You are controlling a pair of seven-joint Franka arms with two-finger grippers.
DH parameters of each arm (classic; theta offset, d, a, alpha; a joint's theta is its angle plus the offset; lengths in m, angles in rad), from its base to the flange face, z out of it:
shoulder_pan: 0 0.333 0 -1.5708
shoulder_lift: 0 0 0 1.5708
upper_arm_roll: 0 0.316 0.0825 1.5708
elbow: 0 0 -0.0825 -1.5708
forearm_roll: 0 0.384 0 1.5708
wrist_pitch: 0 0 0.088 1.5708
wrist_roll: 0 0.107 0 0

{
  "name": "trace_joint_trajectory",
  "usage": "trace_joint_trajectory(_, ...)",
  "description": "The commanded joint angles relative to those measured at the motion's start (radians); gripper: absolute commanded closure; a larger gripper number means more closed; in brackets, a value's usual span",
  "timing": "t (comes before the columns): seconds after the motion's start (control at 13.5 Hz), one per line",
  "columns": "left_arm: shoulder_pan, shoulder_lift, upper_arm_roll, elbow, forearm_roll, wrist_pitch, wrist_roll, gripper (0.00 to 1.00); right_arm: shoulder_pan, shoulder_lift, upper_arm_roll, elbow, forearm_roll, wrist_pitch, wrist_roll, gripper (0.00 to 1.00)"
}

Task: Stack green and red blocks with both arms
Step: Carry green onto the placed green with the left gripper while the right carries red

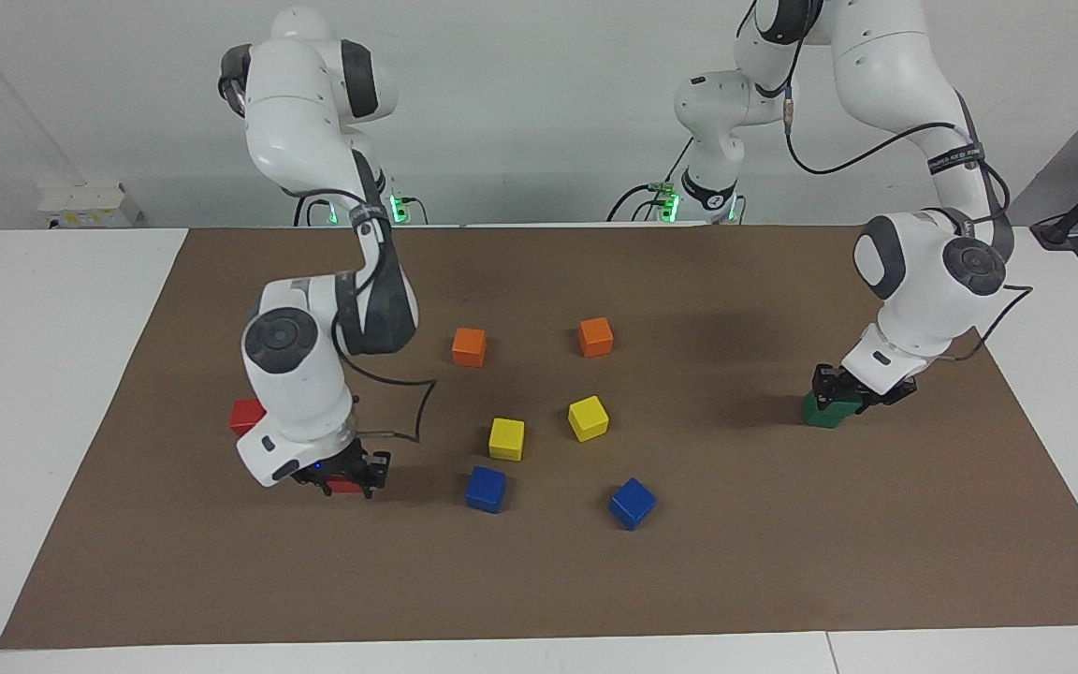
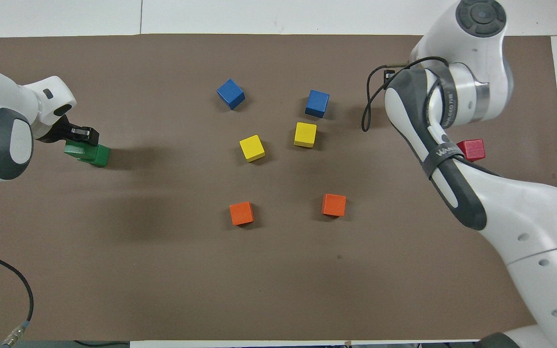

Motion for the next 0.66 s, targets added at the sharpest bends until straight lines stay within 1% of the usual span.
trace_joint_trajectory(0.0,0.015,-0.017,0.0,-0.036,-0.011,0.029,0.028,1.0,-0.084,-0.248,0.014,-0.356,-0.013,0.088,-0.162,1.0)
trace_joint_trajectory(0.07,0.015,-0.019,0.0,-0.039,-0.011,0.034,0.028,1.0,-0.119,-0.295,0.015,-0.443,-0.013,0.137,-0.222,1.0)
trace_joint_trajectory(0.15,0.015,-0.02,0.0,-0.048,-0.011,0.043,0.027,1.0,-0.162,-0.326,0.017,-0.517,-0.012,0.2,-0.28,1.0)
trace_joint_trajectory(0.22,0.015,-0.023,0.0,-0.059,-0.011,0.054,0.025,0.97,-0.191,-0.34,0.017,-0.571,-0.011,0.254,-0.325,1.0)
trace_joint_trajectory(0.3,0.011,-0.023,0.0,-0.063,-0.011,0.066,0.021,0.58,-0.208,-0.349,0.017,-0.605,-0.01,0.297,-0.34,1.0)
trace_joint_trajectory(0.37,0.01,-0.026,0.0,-0.076,-0.011,0.084,0.021,0.16,-0.215,-0.348,0.017,-0.61,-0.008,0.32,-0.334,1.0)
trace_joint_trajectory(0.44,0.008,-0.028,0.0,-0.085,-0.011,0.094,0.016,0.0,-0.219,-0.34,0.017,-0.605,0.007,0.32,-0.322,1.0)
trace_joint_trajectory(0.59,0.004,-0.032,0.0,-0.077,-0.011,0.075,0.013,0.0,-0.238,-0.317,0.018,-0.601,0.01,0.328,-0.27,1.0)
